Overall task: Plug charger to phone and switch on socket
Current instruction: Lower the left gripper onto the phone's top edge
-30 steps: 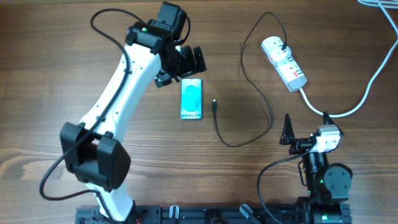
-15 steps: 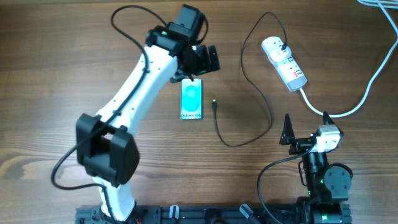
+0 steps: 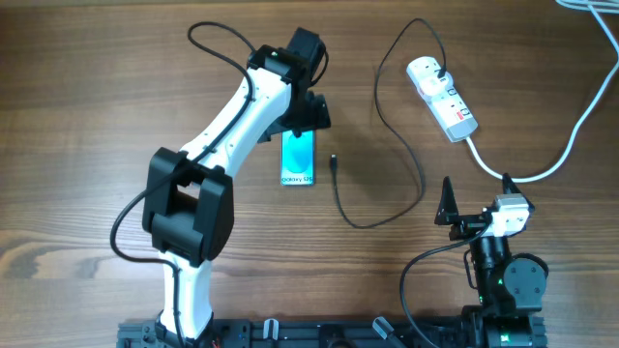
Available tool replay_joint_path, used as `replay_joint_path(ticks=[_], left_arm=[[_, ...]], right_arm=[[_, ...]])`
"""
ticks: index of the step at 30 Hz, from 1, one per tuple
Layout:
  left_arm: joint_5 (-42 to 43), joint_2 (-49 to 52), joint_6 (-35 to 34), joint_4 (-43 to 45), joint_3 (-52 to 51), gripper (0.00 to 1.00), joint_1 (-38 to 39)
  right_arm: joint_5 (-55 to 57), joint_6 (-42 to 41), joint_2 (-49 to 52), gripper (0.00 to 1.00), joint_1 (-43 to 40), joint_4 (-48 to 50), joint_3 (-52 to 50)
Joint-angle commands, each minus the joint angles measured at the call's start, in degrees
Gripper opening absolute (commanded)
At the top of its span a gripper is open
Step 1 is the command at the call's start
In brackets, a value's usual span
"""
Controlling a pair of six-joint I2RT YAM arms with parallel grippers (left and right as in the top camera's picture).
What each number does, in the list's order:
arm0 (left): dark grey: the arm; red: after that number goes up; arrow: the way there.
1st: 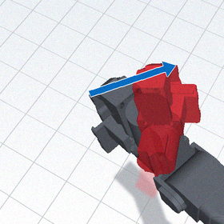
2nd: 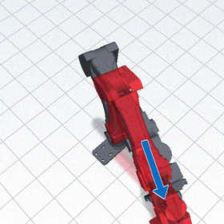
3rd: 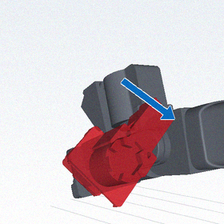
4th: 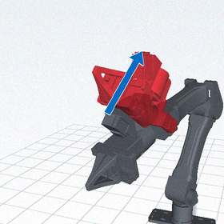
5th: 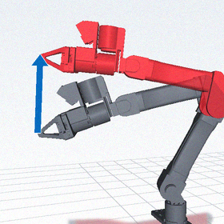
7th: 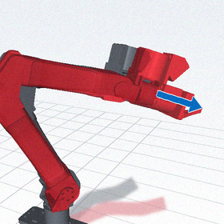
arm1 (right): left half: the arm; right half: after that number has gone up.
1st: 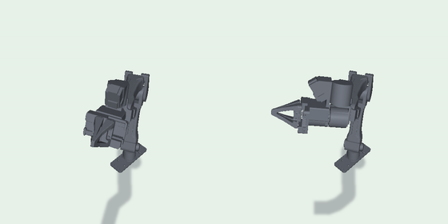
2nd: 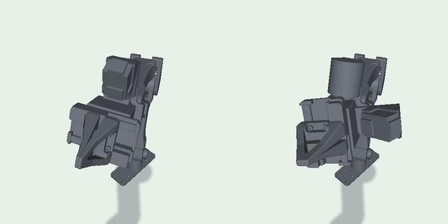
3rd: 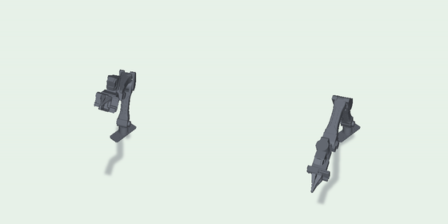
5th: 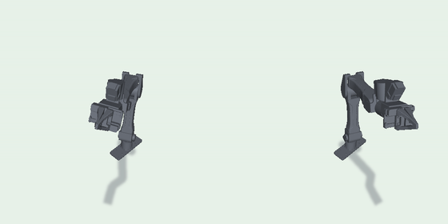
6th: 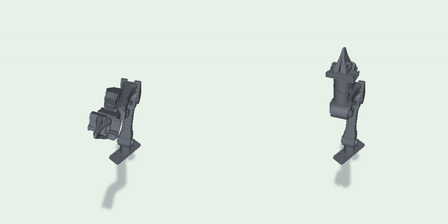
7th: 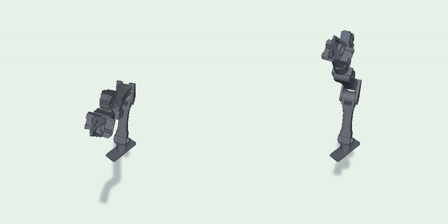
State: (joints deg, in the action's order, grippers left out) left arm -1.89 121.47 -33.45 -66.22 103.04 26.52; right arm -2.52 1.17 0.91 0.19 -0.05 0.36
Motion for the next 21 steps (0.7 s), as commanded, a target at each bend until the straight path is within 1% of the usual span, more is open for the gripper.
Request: replay_joint_path(ticks=[1, 2, 3, 4, 6, 21], left_arm=[[-0.94, 0.39, 1.75, -1.36, -0.15, 1.00, 0.17], [-0.83, 0.42, 2.56, -1.11, -0.66, 1.00, 0.35], [0.24, 0.39, 4.83, -0.50, -1.25, 1.00, 0.46], [2.40, 0.42, 8.63, 0.39, -2.08, 1.00, 0.66], [4.66, 0.42, 11.89, 1.70, -3.87, 1.00, 0.70], [3.80, 0.57, 11.58, 7.54, -9.42, 1.00, 0.70]], right_arm=[[0.11, -0.72, -0.26, 1.00, -0.26, 0.13, -0.04], [0.11, -0.74, -0.26, 1.00, -0.26, 0.13, -0.07], [0.11, -0.74, -0.26, 1.00, -0.26, 0.13, -0.07], [0.11, -0.74, -0.26, 1.00, -0.26, 0.13, -0.07], [0.11, -0.74, -0.26, 1.00, -0.26, 0.15, -0.07], [0.11, -0.72, -0.26, 1.00, -0.26, 0.13, -0.04]])
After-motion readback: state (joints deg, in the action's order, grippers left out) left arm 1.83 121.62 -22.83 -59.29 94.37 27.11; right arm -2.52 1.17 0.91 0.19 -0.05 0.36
